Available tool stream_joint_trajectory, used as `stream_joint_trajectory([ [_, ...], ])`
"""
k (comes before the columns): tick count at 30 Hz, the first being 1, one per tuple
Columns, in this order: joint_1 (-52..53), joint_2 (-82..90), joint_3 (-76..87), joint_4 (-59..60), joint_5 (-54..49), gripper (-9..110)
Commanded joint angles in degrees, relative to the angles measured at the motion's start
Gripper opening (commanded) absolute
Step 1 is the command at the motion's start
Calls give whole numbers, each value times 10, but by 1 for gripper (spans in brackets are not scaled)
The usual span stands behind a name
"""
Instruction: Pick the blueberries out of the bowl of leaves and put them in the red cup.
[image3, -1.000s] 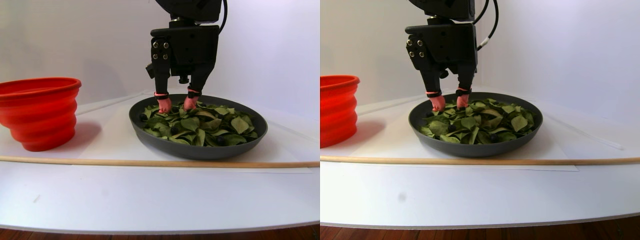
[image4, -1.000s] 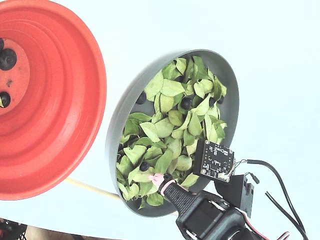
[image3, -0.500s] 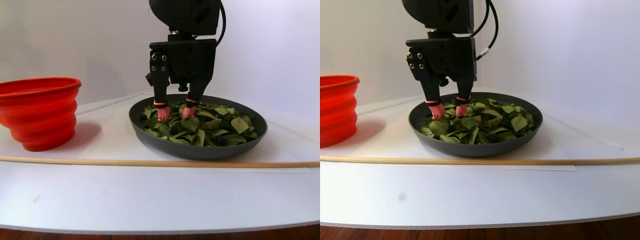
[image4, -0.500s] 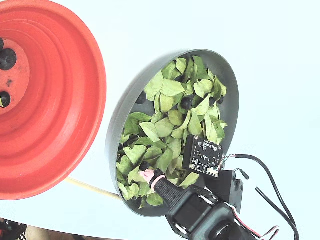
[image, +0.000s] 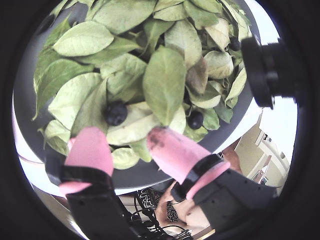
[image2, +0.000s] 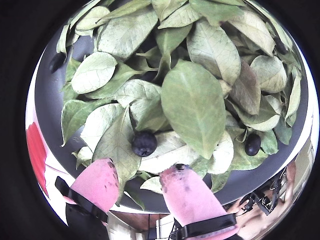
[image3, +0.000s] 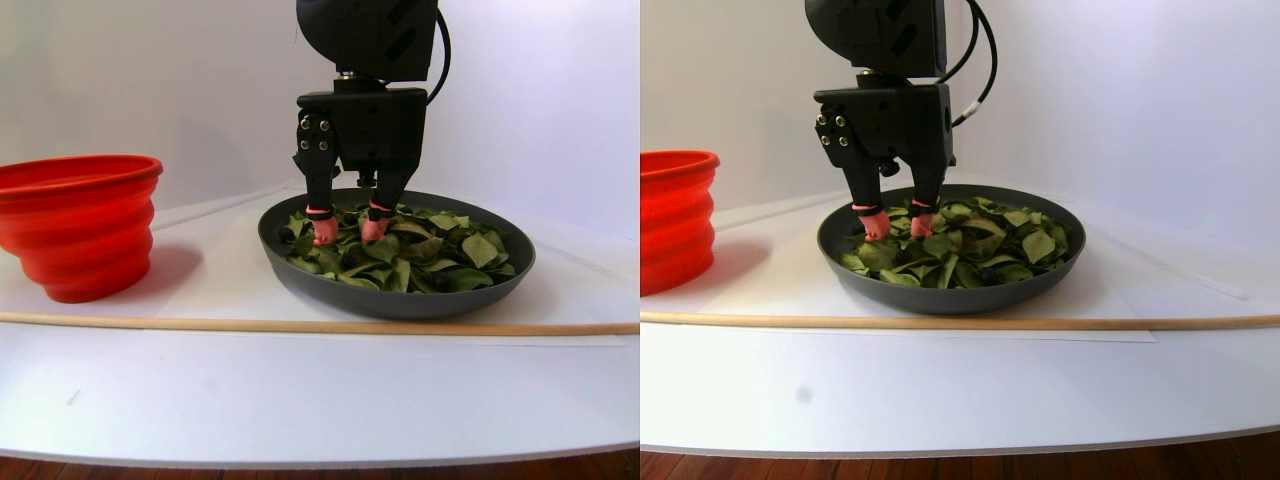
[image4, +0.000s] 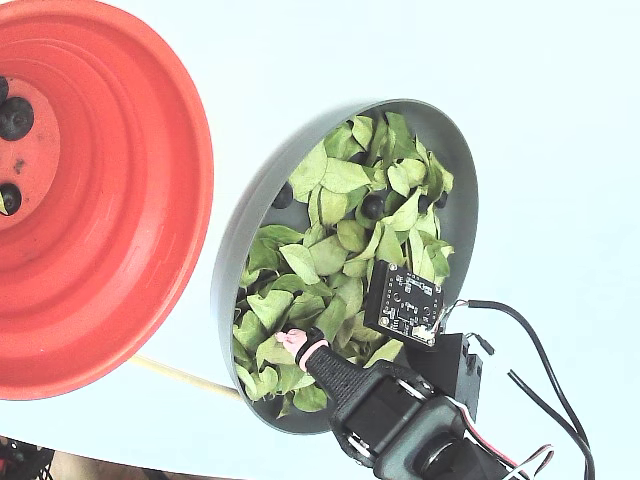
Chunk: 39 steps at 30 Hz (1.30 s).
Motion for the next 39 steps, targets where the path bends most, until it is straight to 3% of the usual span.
stream_joint_trajectory([
  [1,2,0,-15,-12,4,16],
  [39,3,-47,-24,-47,24,16],
])
